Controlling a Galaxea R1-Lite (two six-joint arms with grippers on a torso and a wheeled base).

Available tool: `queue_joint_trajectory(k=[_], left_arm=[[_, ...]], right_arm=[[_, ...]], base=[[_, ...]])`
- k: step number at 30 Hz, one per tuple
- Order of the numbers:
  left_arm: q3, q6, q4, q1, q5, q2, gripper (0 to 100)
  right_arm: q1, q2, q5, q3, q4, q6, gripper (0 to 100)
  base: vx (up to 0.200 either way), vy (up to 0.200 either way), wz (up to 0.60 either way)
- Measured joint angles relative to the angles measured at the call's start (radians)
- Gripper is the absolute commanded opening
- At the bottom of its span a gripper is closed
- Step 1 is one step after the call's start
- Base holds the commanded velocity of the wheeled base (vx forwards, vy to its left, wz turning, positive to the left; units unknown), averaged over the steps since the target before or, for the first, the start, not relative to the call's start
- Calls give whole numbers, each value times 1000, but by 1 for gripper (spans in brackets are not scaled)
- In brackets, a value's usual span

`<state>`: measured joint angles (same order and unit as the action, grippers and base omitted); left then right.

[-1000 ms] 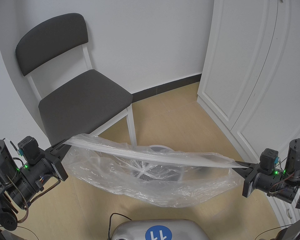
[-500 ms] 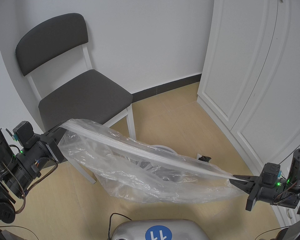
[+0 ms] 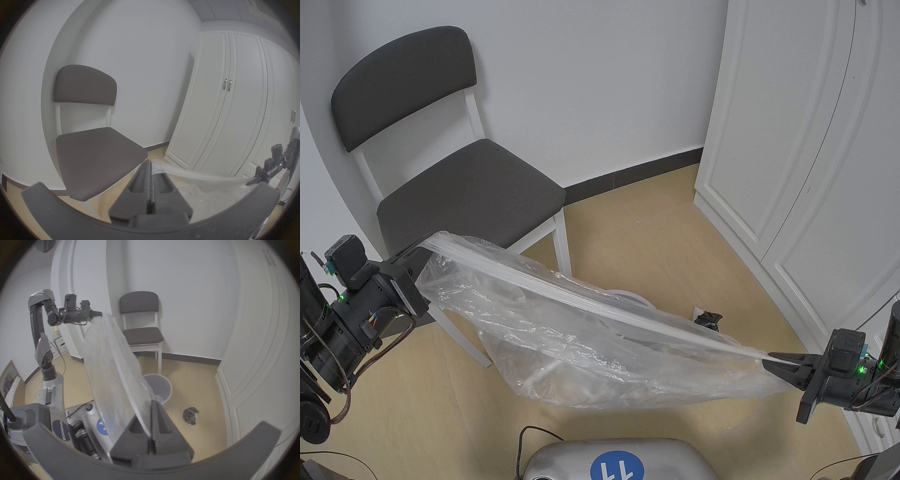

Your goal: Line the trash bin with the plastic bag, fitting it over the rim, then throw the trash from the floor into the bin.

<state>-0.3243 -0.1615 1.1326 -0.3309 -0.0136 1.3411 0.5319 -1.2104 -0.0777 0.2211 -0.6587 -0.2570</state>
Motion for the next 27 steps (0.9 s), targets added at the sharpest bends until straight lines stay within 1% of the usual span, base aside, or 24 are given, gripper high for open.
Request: queue_joint_trajectory(k=[3, 7, 11, 18, 27], left_arm=[[23, 7, 0, -4, 4, -6, 0], [62, 38, 2, -24, 5, -12, 0], [93, 62, 3, -54, 3, -15, 0], [117, 69, 4, -131, -2, 0, 0], [132, 65, 9, -264, -1, 26, 0]], right_arm=[[-33, -1, 1, 11, -2, 0, 0], [-77, -1, 2, 29, -4, 1, 0], [-93, 0, 7, 40, -3, 0, 0], [-92, -16, 9, 50, -4, 0, 0], [-57, -52, 6, 54, -9, 0, 0]], base=[[0, 0, 0], [0, 0, 0], [0, 0, 0], [0, 0, 0], [0, 0, 0]])
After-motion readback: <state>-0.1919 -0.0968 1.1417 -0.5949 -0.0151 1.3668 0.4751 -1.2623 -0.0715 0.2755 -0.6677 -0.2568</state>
